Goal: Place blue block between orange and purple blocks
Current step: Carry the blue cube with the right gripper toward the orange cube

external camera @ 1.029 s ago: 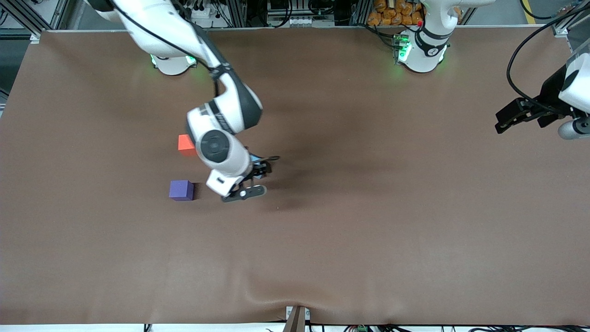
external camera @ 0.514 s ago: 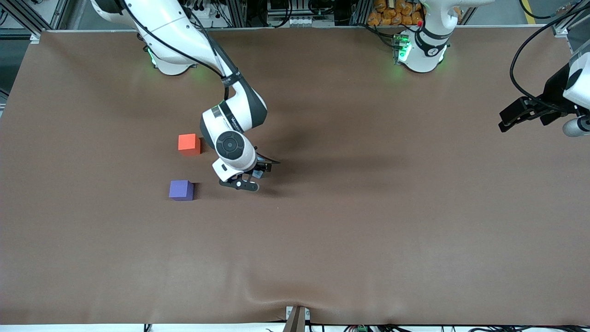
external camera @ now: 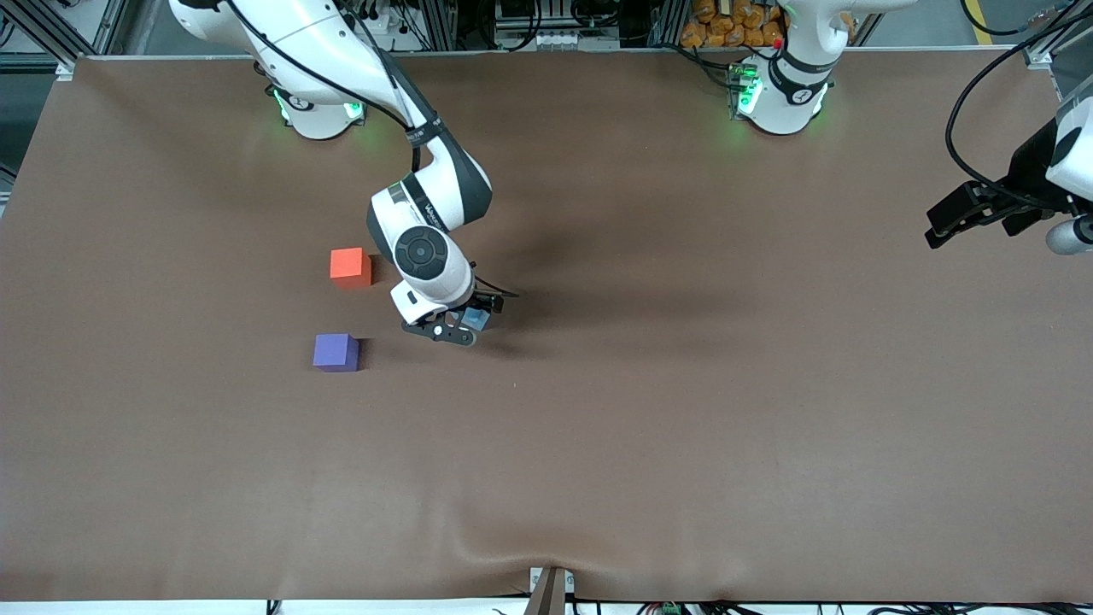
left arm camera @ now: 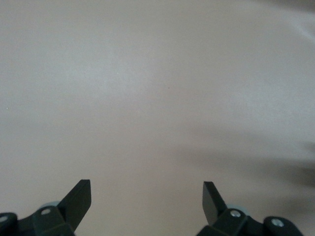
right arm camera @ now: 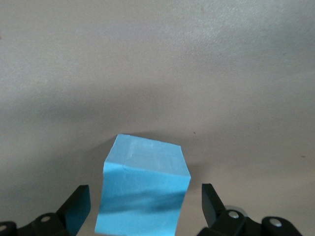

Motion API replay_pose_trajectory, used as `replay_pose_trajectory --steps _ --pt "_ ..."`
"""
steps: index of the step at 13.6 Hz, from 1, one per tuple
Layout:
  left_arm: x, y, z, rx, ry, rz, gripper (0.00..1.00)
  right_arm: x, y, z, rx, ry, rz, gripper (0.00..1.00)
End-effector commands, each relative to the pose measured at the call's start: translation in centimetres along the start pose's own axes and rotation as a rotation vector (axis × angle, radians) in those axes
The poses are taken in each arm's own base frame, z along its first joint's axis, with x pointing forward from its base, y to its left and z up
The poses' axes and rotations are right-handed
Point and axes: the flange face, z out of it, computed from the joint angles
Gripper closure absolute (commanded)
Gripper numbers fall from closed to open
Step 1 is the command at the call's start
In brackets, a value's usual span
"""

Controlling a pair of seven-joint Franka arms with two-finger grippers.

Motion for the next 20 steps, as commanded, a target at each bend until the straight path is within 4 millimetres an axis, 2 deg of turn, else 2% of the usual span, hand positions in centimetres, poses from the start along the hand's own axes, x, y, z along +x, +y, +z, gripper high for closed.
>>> replay_pose_trajectory --steps 1,3,4,5,6,8,9,11,13,17,18,20 --pt "-0.3 -0.4 -0.5 -0.004 0.015 -0.001 0.00 -1.0 0.0 1.4 0.021 0.010 0.026 0.04" --pt "-0.3 -0.4 -0.5 -0.004 0.015 -0.001 0.00 -1.0 -0.1 1.1 0.026 0.014 0.038 0.63" --pt "-0.2 -0.4 -0.5 -0.006 0.021 -0.001 0.00 -0.9 -0.2 0.8 0.030 0.017 0.037 0.80" --pt "-0.2 -0.4 -0.5 -0.007 0.024 0.000 0.00 -0.7 -0.2 0.3 0.038 0.023 0.036 0.84" --pt "-0.1 -0.4 -0.6 -0.007 0.027 0.000 0.00 -0.7 -0.1 -0.5 0.042 0.025 0.027 0.84" --pt "-0.2 -0.1 -0.7 -0.009 0.033 0.005 0.00 0.0 0.6 -3.5 0.060 0.040 0.014 0.84" --pt "-0.2 0.0 -0.7 -0.009 0.033 0.006 0.00 1.0 2.0 -5.3 0.059 0.033 -0.026 0.84" --pt "-0.1 0.1 -0.8 -0.014 0.044 0.008 0.00 5.3 7.9 -8.1 0.054 -0.003 -0.154 0.83" --pt "-0.1 0.2 -0.9 -0.021 0.049 0.009 0.00 8.2 13.6 -9.7 0.056 -0.045 -0.249 0.82" --pt "-0.2 0.3 -1.1 -0.024 0.056 0.024 0.00 10.4 22.5 -8.2 0.072 -0.087 -0.361 0.82" --pt "-0.3 0.3 -1.0 -0.025 0.053 0.032 0.00 10.7 24.0 -7.7 0.075 -0.098 -0.370 0.82" --pt "-0.3 0.1 -1.3 -0.025 0.056 0.033 0.00 10.5 24.3 -6.7 0.072 -0.094 -0.371 0.81"
